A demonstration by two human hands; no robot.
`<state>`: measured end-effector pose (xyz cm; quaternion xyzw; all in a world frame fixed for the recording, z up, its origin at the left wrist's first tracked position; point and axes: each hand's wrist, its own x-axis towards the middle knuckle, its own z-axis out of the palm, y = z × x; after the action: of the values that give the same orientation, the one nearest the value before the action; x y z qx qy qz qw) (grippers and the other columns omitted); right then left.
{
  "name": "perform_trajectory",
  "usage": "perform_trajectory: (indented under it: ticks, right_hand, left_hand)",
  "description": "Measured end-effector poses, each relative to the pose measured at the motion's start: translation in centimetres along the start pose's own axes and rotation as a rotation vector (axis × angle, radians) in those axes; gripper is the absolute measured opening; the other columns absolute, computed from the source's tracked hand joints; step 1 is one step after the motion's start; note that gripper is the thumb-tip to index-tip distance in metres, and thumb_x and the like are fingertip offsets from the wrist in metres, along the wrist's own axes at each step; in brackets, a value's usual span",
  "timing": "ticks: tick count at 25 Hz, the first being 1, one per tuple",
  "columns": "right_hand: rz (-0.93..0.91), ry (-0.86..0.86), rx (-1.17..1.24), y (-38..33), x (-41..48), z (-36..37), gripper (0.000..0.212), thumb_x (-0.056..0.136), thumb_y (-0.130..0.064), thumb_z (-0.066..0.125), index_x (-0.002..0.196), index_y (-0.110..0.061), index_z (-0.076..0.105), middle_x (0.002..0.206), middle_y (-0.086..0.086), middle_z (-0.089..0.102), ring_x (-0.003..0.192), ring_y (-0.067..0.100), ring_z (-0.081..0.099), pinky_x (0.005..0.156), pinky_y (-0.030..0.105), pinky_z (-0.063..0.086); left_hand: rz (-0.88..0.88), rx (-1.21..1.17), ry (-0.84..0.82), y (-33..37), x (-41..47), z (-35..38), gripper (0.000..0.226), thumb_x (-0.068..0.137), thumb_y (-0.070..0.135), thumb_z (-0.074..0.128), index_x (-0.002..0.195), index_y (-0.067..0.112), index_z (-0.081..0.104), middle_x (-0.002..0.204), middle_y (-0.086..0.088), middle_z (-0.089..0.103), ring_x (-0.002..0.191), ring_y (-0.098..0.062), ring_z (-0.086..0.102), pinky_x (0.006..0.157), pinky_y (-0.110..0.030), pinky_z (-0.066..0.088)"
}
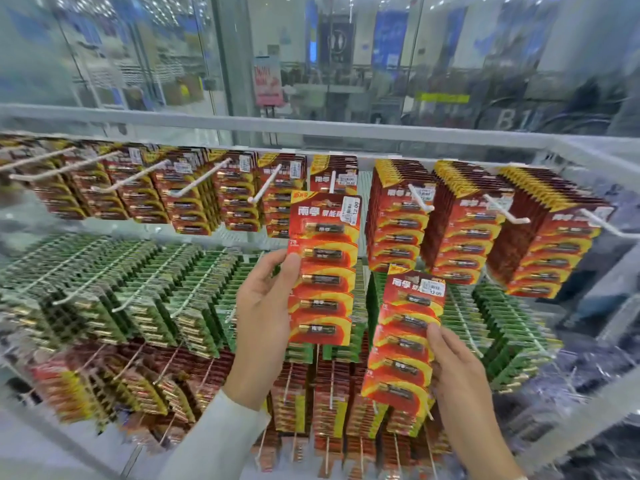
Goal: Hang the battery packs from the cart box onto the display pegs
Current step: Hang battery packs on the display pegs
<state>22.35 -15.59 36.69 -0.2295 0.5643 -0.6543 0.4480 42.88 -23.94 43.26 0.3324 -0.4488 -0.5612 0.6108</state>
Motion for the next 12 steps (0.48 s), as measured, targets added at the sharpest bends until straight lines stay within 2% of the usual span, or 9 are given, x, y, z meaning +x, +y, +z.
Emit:
perform_trajectory:
  ticks: [2,5,8,12]
  right_hand:
    - [-0.006,-0.025,-0.013,0.1,0.1,-0.1,0.03,0.094,-0.043,0.062,0.113,-0.022,0.073,0.108,0.004,0.078,0.098,0.027,0.076,0.092,0.051,0.057]
    - [0.005,-0.045,-0.023,0.4,-0.2,-0.2,0.028,0.097,-0.04,0.059,0.112,-0.02,0.072,0.104,0.006,0.079,0.093,0.027,0.077,0.08,0.044,0.058]
    - [0.017,-0.035,-0.02,0.3,-0.6,-0.4,0.027,0.096,-0.038,0.06,0.108,-0.018,0.073,0.1,0.007,0.079,0.089,0.028,0.077,0.076,0.041,0.057]
    - [-0.015,0.015,-0.03,-1.3,-0.9,-1.7,0.025,0.094,-0.04,0.061,0.098,-0.023,0.078,0.102,0.01,0.079,0.091,0.031,0.077,0.086,0.05,0.057]
  left_hand:
    - [0.015,0.024,0.012,-0.1,0.4,0.5,0.019,0.104,0.024,0.059,0.096,0.024,0.077,0.097,-0.01,0.08,0.081,-0.03,0.078,0.064,-0.039,0.063]
    - [-0.008,0.039,0.034,-0.5,0.7,0.9,0.015,0.104,0.025,0.059,0.106,0.016,0.071,0.096,-0.009,0.08,0.081,-0.029,0.078,0.062,-0.038,0.062]
    - [-0.033,0.035,0.069,-1.2,1.2,1.1,0.018,0.104,0.029,0.06,0.111,0.015,0.071,0.101,-0.011,0.08,0.087,-0.033,0.078,0.068,-0.043,0.064]
    - [-0.042,0.106,0.098,-2.7,4.6,2.2,0.018,0.104,0.04,0.061,0.105,0.026,0.074,0.106,-0.007,0.079,0.097,-0.034,0.076,0.085,-0.057,0.062]
